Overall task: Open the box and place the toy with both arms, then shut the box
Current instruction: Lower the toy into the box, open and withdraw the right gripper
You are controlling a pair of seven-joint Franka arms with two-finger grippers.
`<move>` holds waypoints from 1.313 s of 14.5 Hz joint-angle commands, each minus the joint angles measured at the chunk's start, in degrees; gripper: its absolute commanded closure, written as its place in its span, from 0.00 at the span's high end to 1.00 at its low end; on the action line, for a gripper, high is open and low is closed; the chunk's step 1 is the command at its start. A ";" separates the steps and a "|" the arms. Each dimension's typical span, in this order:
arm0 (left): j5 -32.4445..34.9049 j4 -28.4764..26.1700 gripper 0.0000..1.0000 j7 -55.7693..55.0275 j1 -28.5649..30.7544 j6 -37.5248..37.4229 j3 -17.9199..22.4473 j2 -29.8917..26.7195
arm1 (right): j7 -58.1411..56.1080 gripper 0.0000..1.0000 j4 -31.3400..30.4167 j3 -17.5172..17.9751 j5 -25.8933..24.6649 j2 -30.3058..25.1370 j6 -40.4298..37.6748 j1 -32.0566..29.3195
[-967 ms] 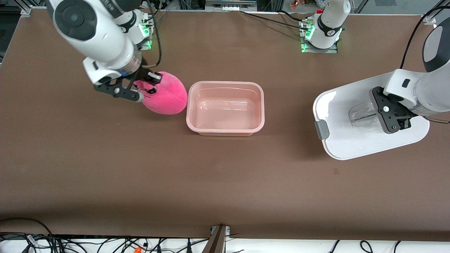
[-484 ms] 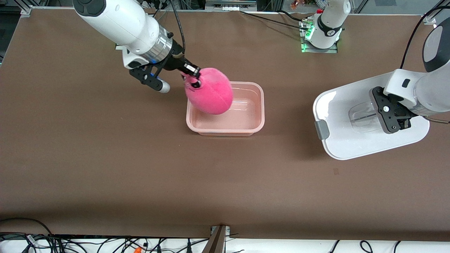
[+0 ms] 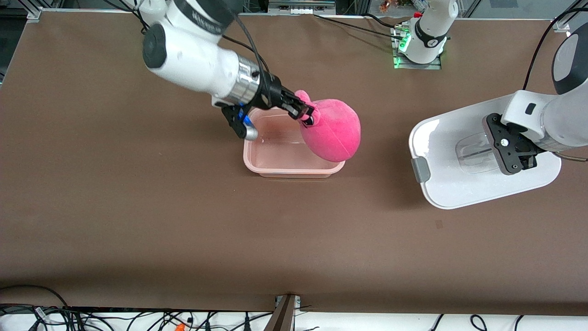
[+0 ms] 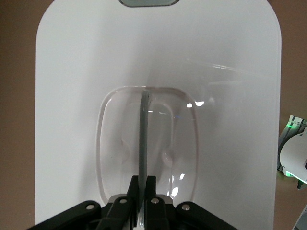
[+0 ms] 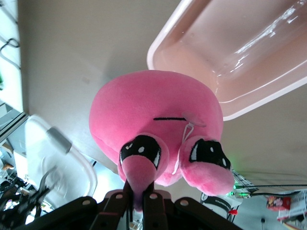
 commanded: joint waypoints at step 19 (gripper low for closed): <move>-1.04 1.08 0.00 1.57 0.81 -1.11 -0.23 0.23 | -13.91 0.00 -1.72 -0.25 14.95 9.60 -9.84 -4.94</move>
